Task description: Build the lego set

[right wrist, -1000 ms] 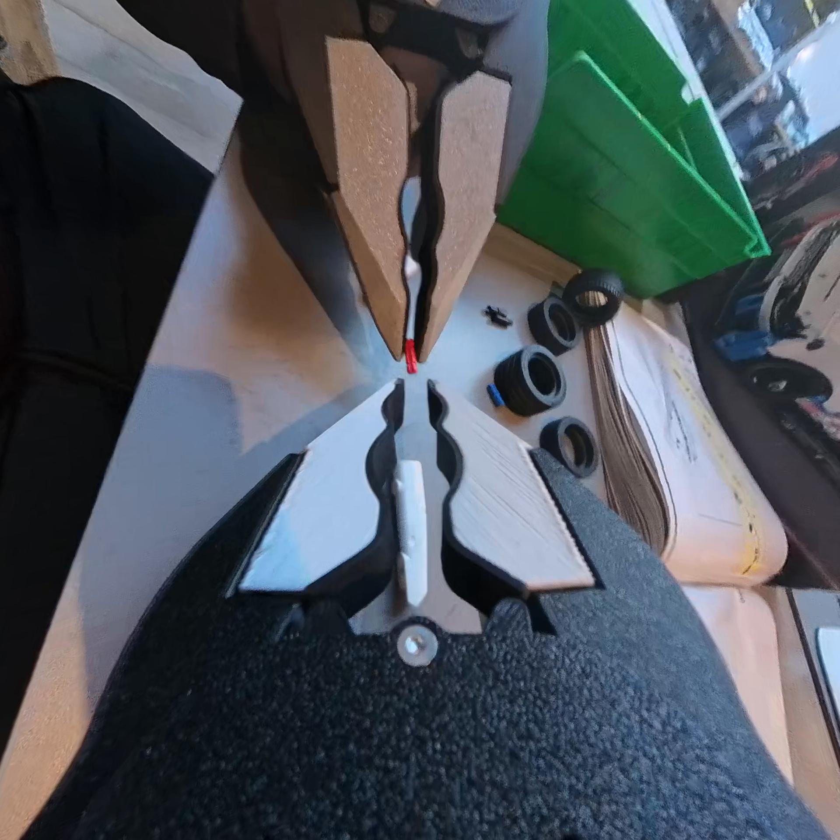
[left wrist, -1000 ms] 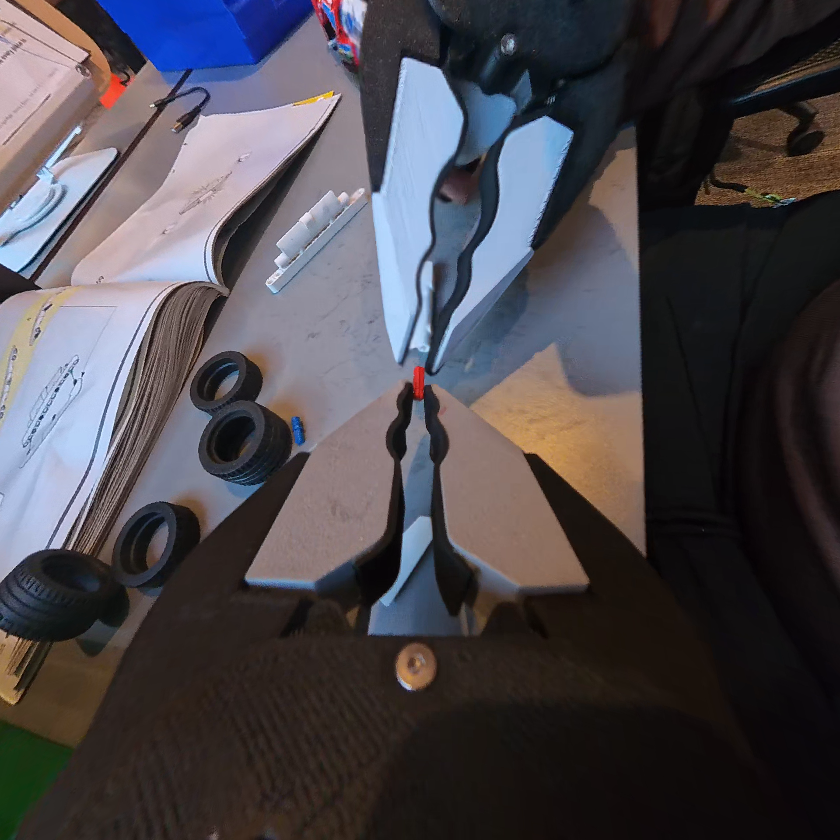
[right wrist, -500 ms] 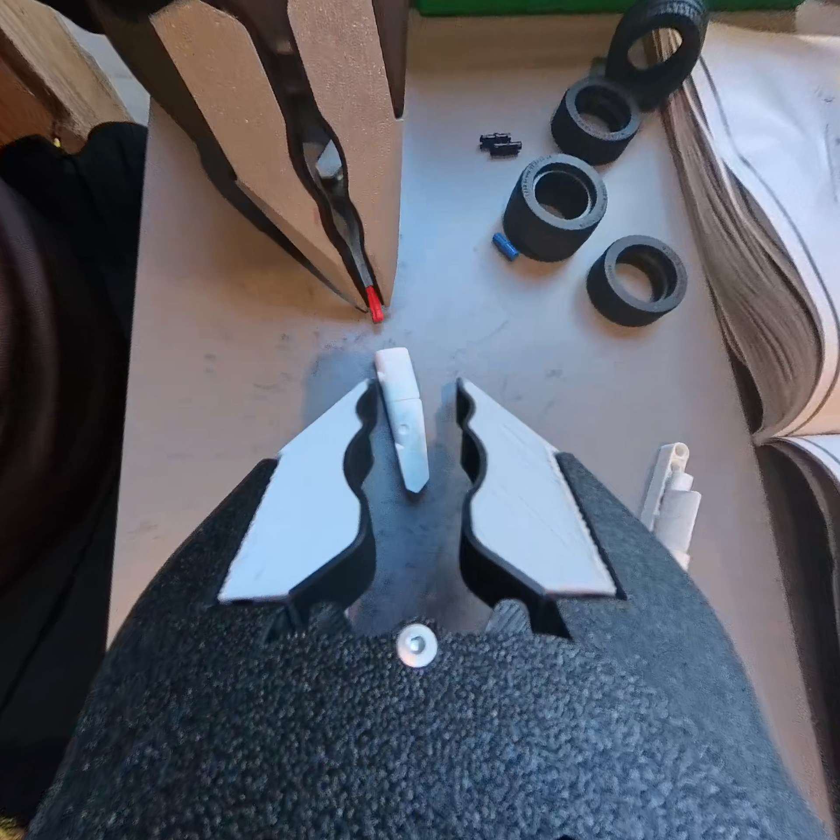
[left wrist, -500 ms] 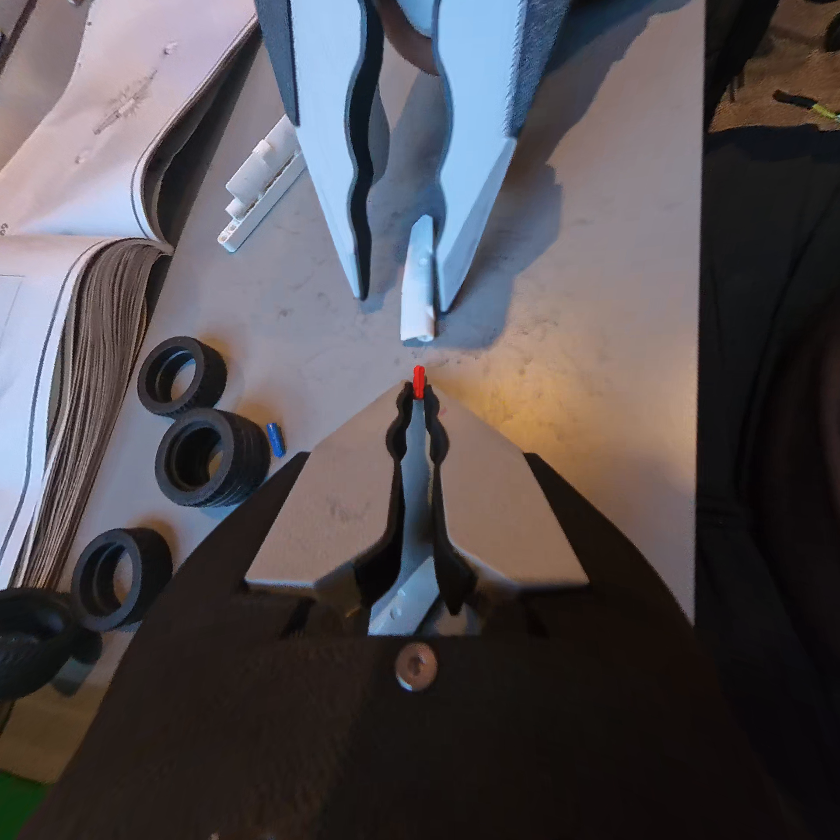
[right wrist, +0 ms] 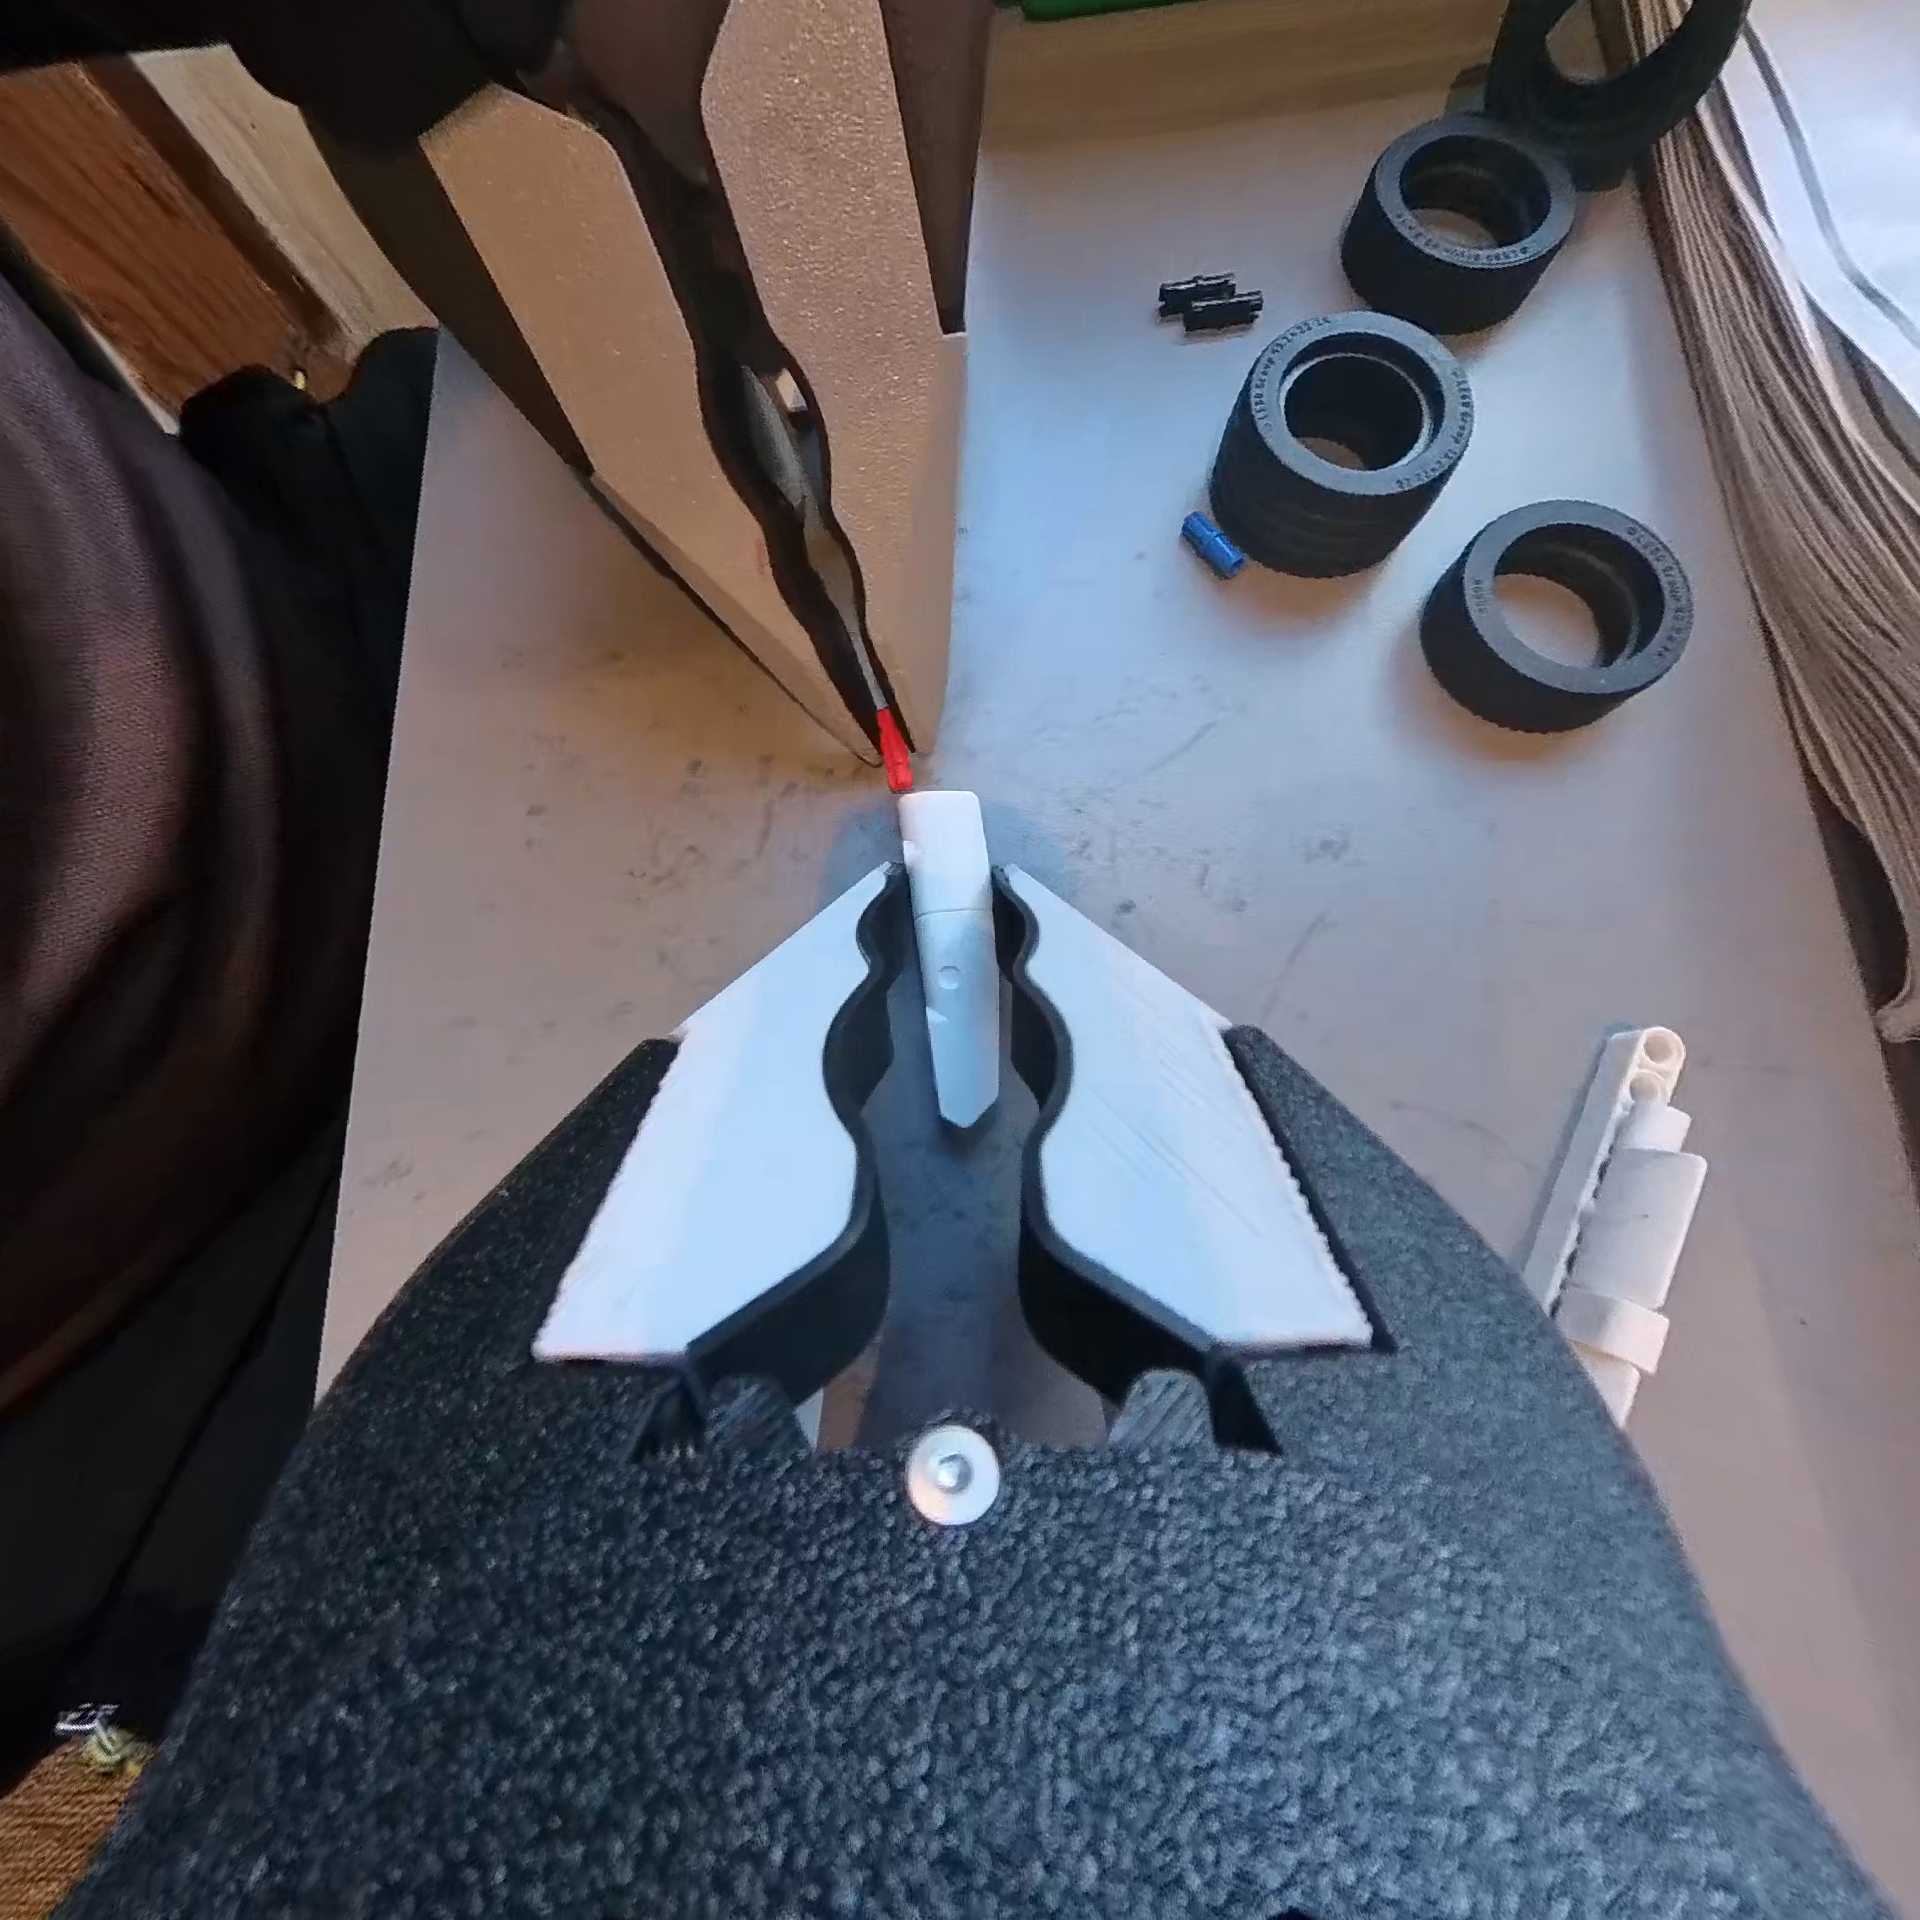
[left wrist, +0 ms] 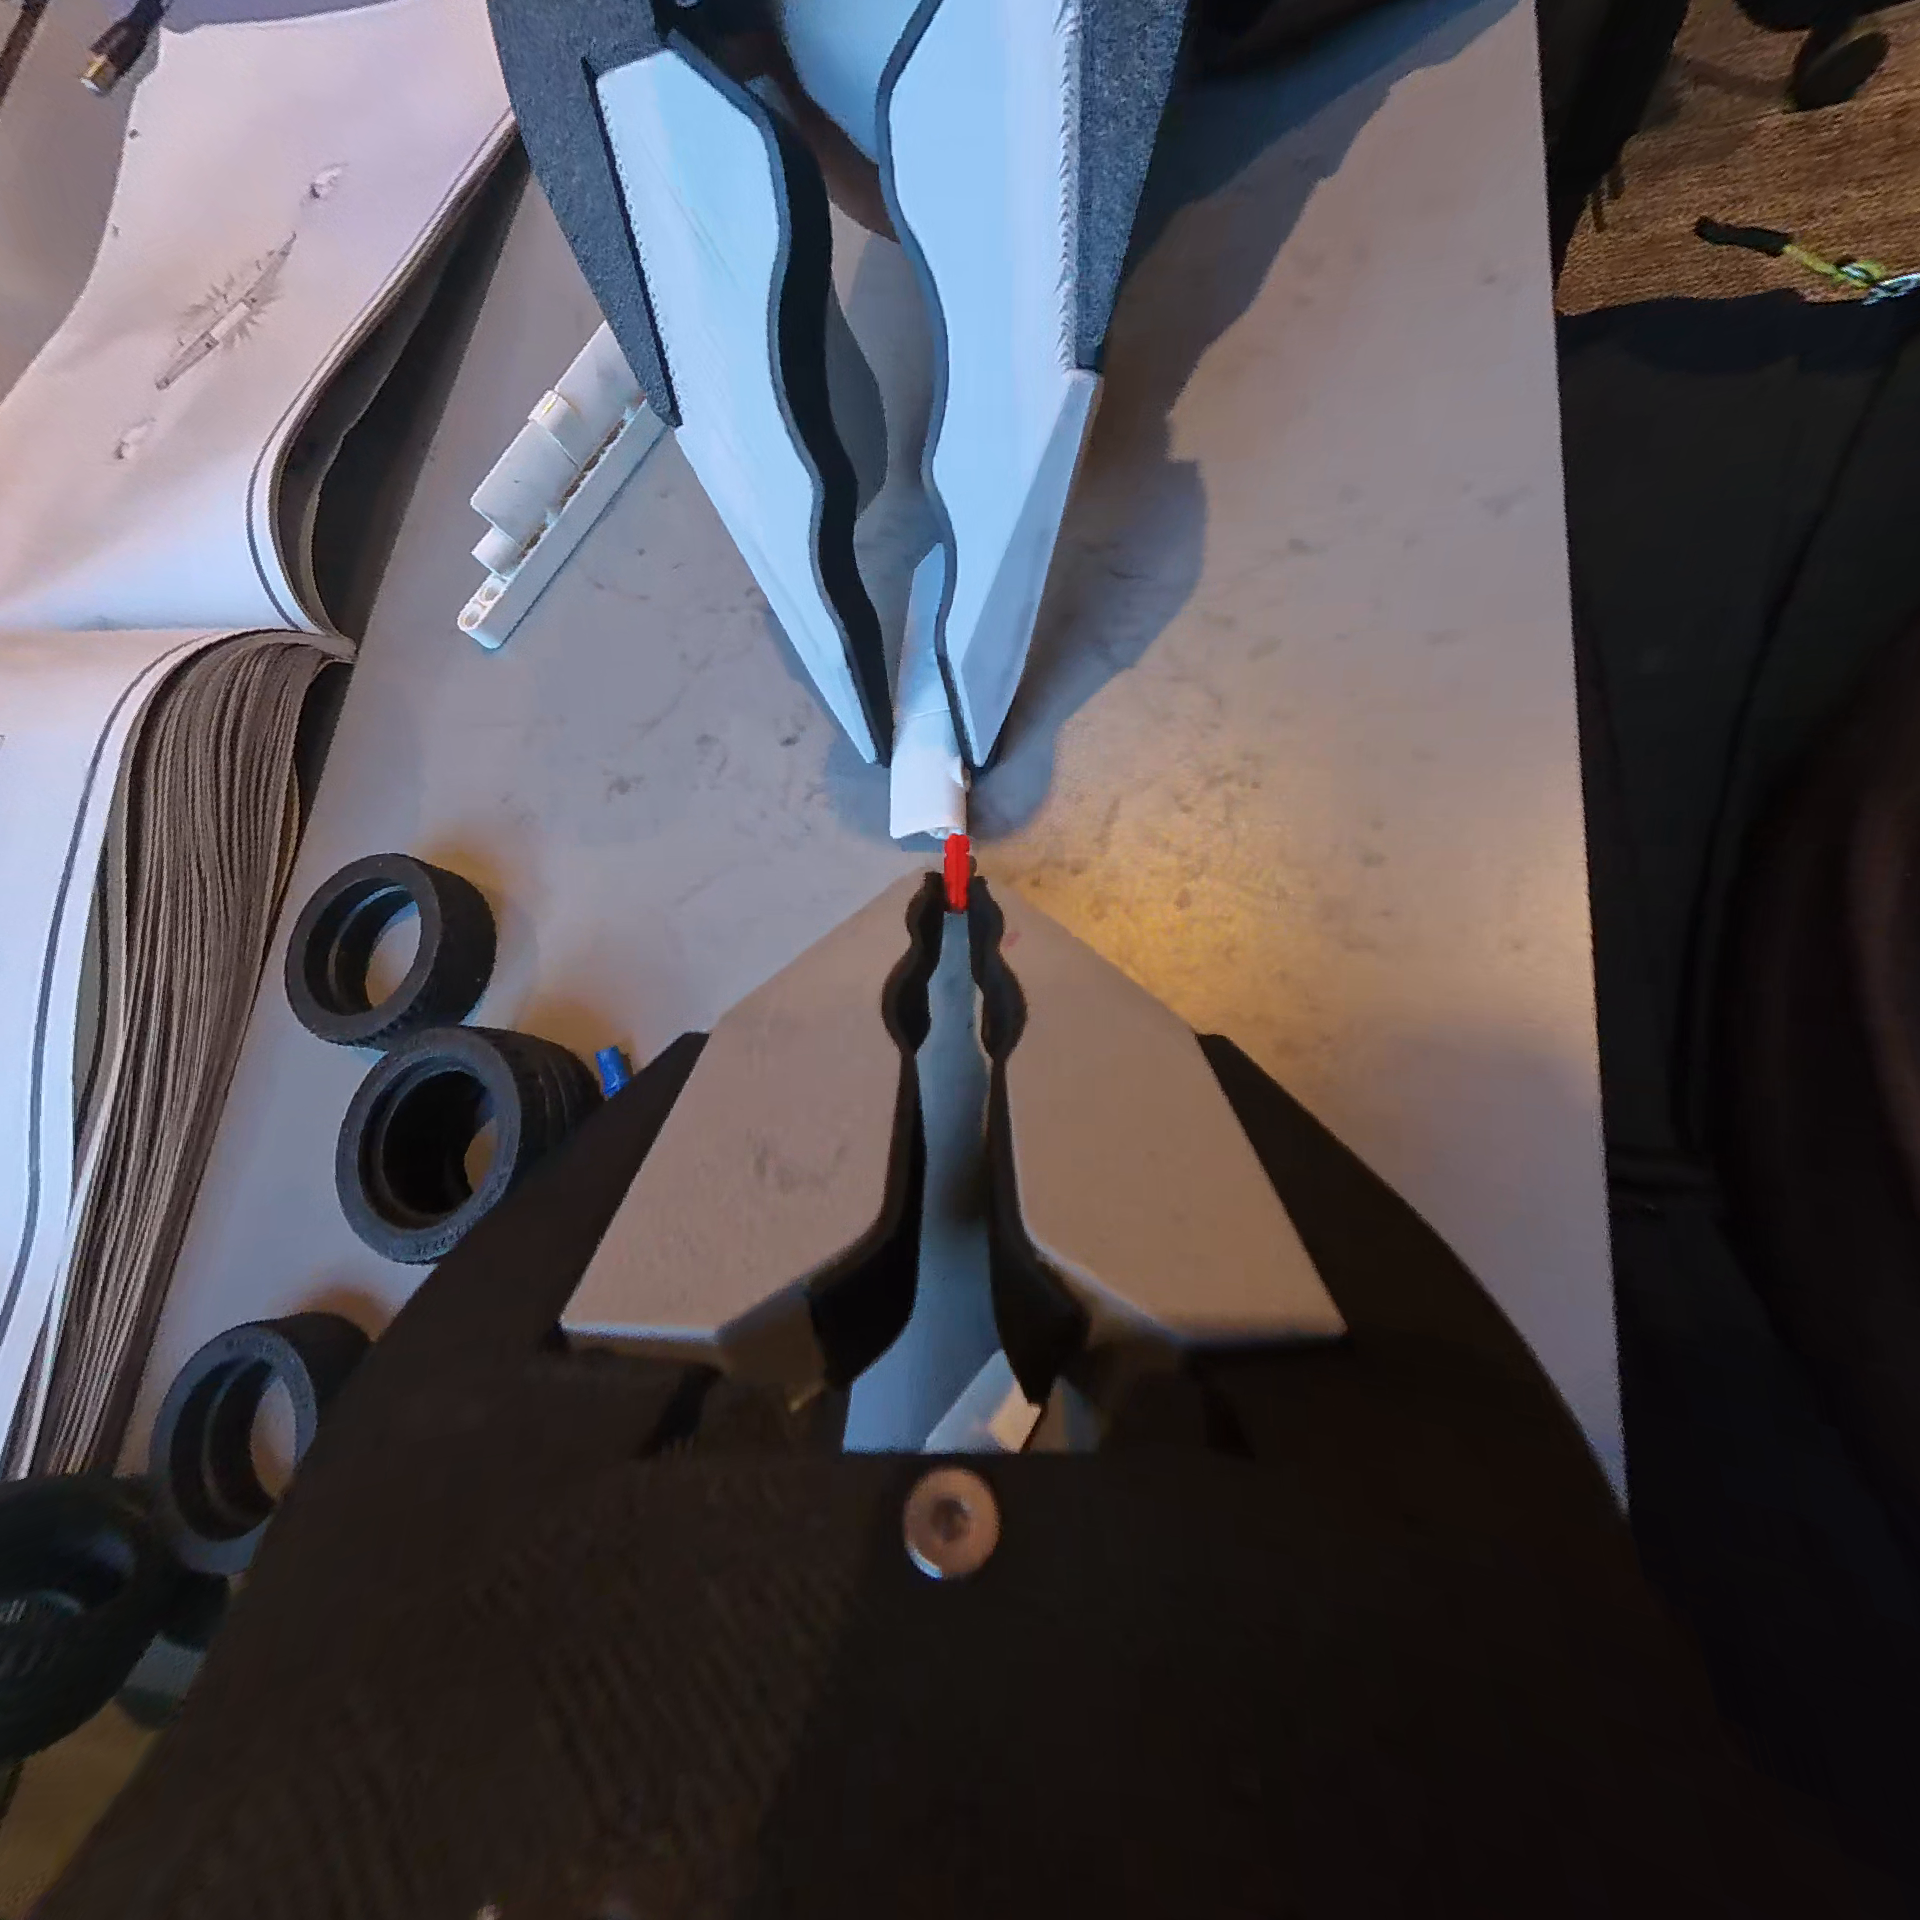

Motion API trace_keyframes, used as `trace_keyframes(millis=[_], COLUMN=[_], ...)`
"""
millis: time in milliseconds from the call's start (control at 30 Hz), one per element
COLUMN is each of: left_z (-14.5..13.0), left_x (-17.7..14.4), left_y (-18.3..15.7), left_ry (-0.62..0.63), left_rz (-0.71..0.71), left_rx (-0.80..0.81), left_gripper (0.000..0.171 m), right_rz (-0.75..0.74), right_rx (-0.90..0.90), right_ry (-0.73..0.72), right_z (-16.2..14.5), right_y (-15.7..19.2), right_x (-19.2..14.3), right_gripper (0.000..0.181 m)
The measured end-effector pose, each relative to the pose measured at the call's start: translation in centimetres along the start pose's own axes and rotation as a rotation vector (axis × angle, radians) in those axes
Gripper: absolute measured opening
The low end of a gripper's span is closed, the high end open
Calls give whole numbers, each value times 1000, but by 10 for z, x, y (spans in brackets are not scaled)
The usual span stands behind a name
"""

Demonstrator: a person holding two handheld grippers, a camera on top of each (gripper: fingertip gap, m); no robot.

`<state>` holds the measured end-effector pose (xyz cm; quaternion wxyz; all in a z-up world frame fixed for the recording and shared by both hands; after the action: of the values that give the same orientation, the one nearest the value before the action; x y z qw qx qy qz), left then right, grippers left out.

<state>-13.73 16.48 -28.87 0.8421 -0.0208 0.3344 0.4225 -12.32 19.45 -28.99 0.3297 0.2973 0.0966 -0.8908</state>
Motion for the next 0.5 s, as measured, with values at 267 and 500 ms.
trace_keyframes(millis=[267,500], left_z=[0,0], left_x=[2,1], left_y=[1,0], left_ry=[3,2], left_rz=[-9,5], left_rx=[-23,11], left_gripper=[2,1], right_rz=[-9,4], right_rx=[-15,-24], right_ry=[0,-25], right_z=[0,3], right_y=[1,3], right_x=[0,-2], right_gripper=[16,16])
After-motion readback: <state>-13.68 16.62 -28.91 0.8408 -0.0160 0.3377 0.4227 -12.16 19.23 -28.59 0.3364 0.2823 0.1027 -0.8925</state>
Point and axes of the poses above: each gripper's, where its closed fingertips meet, x out along the fingers, z out of its top, y = z × x across the jaws, the point moved 1 cm from there along -x, back along the fingers, and after that the axes turned 7 degrees about -y, right-handed, at the moved point
